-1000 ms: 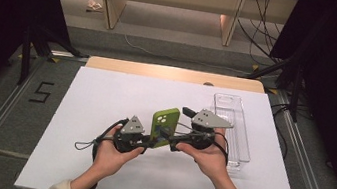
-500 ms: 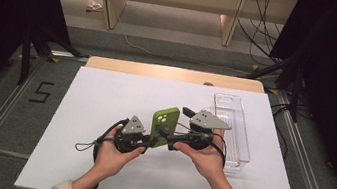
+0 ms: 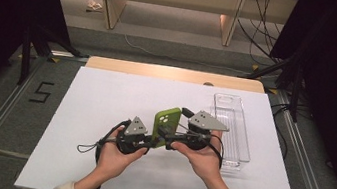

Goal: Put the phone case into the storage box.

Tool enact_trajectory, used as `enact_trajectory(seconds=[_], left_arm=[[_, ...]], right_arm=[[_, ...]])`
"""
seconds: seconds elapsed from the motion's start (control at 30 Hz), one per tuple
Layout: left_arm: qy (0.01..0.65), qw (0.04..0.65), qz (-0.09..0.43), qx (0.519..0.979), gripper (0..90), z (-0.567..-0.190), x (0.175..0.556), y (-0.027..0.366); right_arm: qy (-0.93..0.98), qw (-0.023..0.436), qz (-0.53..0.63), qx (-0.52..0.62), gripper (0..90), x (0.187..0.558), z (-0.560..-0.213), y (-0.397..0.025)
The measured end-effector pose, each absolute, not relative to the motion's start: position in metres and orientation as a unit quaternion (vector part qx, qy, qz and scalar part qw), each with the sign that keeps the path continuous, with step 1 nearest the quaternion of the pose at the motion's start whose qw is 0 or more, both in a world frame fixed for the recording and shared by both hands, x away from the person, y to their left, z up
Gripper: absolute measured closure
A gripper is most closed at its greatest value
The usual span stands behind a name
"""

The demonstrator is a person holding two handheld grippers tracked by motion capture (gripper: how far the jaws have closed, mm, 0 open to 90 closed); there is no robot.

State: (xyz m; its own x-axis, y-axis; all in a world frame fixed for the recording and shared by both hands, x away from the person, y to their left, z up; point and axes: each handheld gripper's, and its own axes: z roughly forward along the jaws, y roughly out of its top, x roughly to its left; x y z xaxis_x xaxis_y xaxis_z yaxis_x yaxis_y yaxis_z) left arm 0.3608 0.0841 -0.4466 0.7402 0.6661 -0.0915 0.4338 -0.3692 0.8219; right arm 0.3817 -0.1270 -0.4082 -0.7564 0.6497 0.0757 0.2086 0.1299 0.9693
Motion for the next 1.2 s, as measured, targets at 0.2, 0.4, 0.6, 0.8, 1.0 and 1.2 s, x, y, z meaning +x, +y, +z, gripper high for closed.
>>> enact_trajectory(seconds=[0.2,0.4,0.6,0.8,1.0,1.2], left_arm=[[0.338,0.449,0.129,0.817,77.7,-0.4477,0.3600,0.0812],[0.338,0.451,0.127,0.816,77.7,-0.4487,0.3594,0.0787],[0.336,0.451,0.126,0.817,77.7,-0.4486,0.3588,0.0770],[0.336,0.451,0.125,0.818,77.7,-0.4488,0.3588,0.0771],[0.336,0.452,0.126,0.817,77.7,-0.4486,0.3585,0.0768],[0.336,0.451,0.126,0.817,77.7,-0.4487,0.3584,0.0766]], right_arm=[[0.723,0.193,0.591,0.300,0.4,0.3806,-0.4086,-0.1237],[0.717,0.198,0.593,0.309,1.0,0.3808,-0.4098,-0.1231],[0.713,0.201,0.592,0.316,3.0,0.3807,-0.4112,-0.1223],[0.708,0.204,0.595,0.321,5.2,0.3797,-0.4107,-0.1218],[0.707,0.207,0.595,0.321,6.3,0.3792,-0.4109,-0.1214],[0.705,0.209,0.596,0.322,10.3,0.3785,-0.4112,-0.1210]])
